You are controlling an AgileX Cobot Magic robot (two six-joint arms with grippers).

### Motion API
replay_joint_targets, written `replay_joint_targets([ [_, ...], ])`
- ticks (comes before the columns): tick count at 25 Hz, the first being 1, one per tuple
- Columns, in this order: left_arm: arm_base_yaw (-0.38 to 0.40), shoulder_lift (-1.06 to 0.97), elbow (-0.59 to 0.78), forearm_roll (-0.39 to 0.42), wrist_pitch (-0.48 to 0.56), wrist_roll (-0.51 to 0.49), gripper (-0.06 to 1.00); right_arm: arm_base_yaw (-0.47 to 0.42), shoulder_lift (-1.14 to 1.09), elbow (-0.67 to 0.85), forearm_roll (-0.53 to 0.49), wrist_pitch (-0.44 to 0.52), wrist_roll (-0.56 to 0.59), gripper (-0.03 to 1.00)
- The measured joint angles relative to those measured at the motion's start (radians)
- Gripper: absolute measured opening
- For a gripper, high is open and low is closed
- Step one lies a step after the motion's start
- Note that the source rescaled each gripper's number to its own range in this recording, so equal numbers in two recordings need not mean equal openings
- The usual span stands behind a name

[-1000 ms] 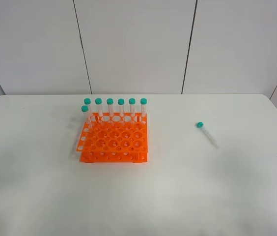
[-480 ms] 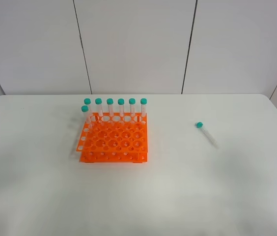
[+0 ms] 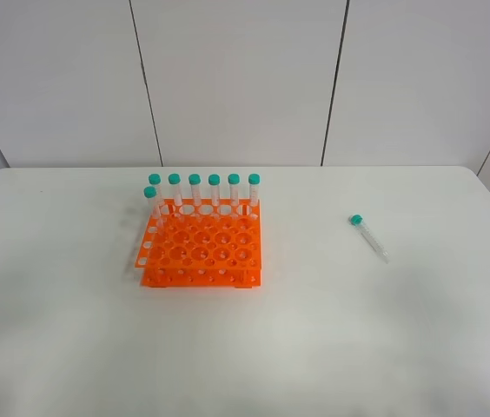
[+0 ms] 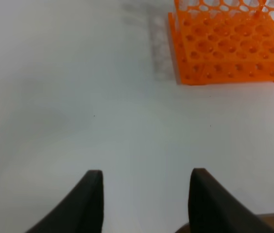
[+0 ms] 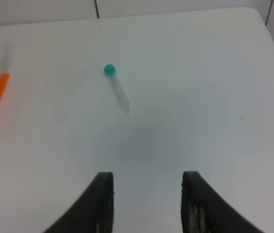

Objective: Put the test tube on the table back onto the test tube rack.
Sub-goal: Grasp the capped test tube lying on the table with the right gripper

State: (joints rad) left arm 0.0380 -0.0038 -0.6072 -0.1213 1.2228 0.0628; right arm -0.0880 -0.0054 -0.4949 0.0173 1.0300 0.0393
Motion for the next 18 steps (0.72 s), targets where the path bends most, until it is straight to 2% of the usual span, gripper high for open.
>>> replay_joint_targets([
  [4, 0.0, 0.0, 0.0, 0.0, 0.0, 0.0, 0.38, 0.0, 0.0, 0.0, 0.0, 0.0, 0.0, 0.78],
  [9, 0.0, 0.0, 0.0, 0.0, 0.0, 0.0, 0.39, 0.0, 0.0, 0.0, 0.0, 0.0, 0.0, 0.84],
  [13, 0.0, 0.0, 0.0, 0.0, 0.0, 0.0, 0.54, 0.0, 0.0, 0.0, 0.0, 0.0, 0.0, 0.96],
  [18, 0.0, 0.0, 0.0, 0.0, 0.0, -0.002, 0.78, 0.0, 0.0, 0.0, 0.0, 0.0, 0.0, 1.0],
])
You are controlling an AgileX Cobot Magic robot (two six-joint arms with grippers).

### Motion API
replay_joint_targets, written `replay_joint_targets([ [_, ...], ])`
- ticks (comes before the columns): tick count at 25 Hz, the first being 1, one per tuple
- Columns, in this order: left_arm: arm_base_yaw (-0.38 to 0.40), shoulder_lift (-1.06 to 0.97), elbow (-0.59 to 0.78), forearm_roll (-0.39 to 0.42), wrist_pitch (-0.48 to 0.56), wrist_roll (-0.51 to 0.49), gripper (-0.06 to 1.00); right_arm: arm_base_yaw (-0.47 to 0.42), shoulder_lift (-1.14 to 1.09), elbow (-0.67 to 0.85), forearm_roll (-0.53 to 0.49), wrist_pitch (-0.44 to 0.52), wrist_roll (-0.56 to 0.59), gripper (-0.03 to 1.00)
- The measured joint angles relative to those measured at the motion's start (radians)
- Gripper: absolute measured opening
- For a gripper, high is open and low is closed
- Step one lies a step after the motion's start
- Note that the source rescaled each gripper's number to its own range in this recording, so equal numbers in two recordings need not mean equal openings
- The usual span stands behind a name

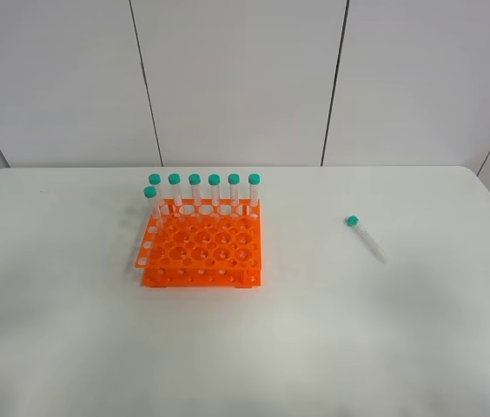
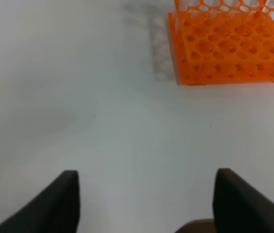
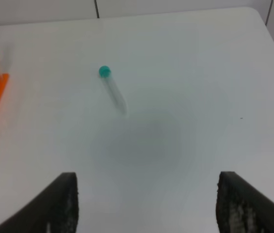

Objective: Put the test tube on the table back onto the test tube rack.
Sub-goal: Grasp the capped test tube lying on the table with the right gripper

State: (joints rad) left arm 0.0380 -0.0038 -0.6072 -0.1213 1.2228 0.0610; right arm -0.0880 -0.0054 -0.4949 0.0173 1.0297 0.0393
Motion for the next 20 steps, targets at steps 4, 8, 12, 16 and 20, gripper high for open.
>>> replay_joint_targets([
  [4, 0.0, 0.0, 0.0, 0.0, 0.0, -0.001, 0.97, 0.0, 0.0, 0.0, 0.0, 0.0, 0.0, 1.0],
  [8, 0.0, 0.0, 0.0, 0.0, 0.0, -0.001, 1.0, 0.0, 0.0, 0.0, 0.0, -0.003, 0.0, 1.0],
  [12, 0.0, 0.0, 0.0, 0.0, 0.0, -0.001, 1.0, 0.0, 0.003, -0.014, 0.0, -0.024, -0.001, 1.0],
  [16, 0.0, 0.0, 0.0, 0.0, 0.0, -0.001, 1.0, 0.0, 0.098, -0.065, 0.0, -0.04, -0.019, 1.0],
  [20, 0.0, 0.0, 0.0, 0.0, 0.0, -0.001, 1.0, 0.0, 0.24, -0.143, 0.003, -0.11, -0.05, 1.0],
])
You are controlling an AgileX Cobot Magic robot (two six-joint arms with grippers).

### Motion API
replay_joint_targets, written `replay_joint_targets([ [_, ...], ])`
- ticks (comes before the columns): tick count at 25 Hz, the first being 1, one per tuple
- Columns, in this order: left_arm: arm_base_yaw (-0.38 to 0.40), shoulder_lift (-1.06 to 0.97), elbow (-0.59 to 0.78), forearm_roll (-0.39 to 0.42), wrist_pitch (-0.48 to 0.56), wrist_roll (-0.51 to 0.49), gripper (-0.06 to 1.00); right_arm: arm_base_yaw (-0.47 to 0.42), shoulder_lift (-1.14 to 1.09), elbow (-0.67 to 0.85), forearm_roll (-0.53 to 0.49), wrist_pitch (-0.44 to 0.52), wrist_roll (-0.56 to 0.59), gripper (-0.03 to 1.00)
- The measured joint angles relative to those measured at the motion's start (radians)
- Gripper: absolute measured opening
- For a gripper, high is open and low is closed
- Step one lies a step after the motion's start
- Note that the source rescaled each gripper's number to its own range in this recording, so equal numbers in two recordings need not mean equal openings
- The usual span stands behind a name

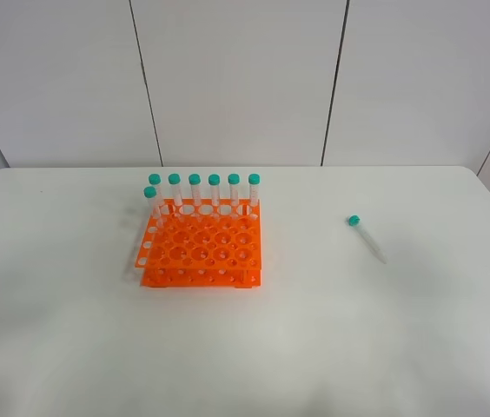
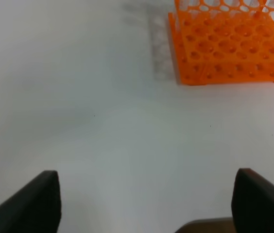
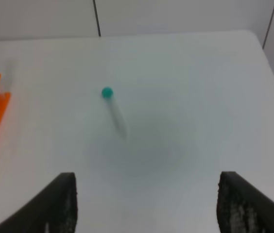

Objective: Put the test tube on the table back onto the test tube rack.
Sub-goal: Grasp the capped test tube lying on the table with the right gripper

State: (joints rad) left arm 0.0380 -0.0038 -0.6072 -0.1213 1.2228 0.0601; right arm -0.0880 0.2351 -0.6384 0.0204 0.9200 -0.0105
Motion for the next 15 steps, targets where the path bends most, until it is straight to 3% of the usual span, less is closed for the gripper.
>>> replay_joint_targets([
  [15, 0.0, 0.0, 0.0, 0.0, 0.0, -0.001, 1.0, 0.0, 0.655, -0.308, 0.052, -0.108, -0.097, 1.0],
])
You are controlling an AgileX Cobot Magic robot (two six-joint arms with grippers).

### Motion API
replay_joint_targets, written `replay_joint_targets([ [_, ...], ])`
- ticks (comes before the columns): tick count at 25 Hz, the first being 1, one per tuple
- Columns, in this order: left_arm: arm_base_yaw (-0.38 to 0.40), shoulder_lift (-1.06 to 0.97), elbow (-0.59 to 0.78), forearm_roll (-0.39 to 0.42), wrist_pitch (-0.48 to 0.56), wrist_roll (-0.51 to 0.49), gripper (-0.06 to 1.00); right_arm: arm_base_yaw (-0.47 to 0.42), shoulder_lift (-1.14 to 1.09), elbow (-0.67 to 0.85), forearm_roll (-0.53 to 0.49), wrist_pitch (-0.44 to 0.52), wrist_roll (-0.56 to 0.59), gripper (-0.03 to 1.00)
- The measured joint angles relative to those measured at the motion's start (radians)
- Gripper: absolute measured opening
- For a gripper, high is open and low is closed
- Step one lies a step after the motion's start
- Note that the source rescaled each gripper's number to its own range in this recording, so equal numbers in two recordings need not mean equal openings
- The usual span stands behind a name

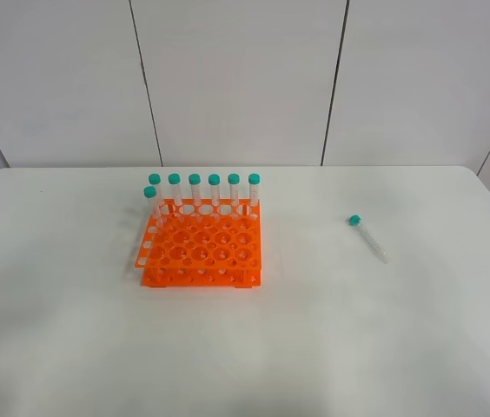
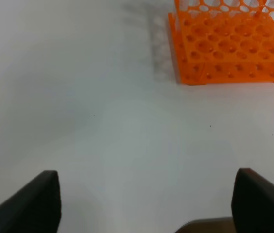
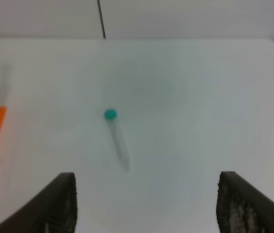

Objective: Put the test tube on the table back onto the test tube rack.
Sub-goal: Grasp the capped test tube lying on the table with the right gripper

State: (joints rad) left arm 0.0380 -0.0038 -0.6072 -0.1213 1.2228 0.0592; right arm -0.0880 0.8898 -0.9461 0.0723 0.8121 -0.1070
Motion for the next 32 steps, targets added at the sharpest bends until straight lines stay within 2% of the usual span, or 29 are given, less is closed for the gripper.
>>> replay_joint_targets([
  [4, 0.0, 0.0, 0.0, 0.0, 0.0, 0.0, 1.0, 0.0, 0.182, -0.047, 0.02, 0.001, -0.065, 1.0],
  [13, 0.0, 0.0, 0.0, 0.0, 0.0, 0.0, 1.0, 0.0, 0.507, -0.134, 0.023, -0.02, -0.098, 1.0],
  [20, 0.0, 0.0, 0.0, 0.0, 0.0, 0.0, 1.0, 0.045, 0.661, -0.141, 0.015, -0.09, -0.159, 1.0],
  [24, 0.0, 0.0, 0.0, 0.0, 0.0, 0.0, 1.0, 0.081, 0.754, -0.142, -0.004, -0.124, -0.164, 1.0],
  [32, 0.0, 0.0, 0.0, 0.0, 0.0, 0.0, 1.0, 0.086, 0.923, -0.181, -0.027, -0.16, -0.15, 1.0],
])
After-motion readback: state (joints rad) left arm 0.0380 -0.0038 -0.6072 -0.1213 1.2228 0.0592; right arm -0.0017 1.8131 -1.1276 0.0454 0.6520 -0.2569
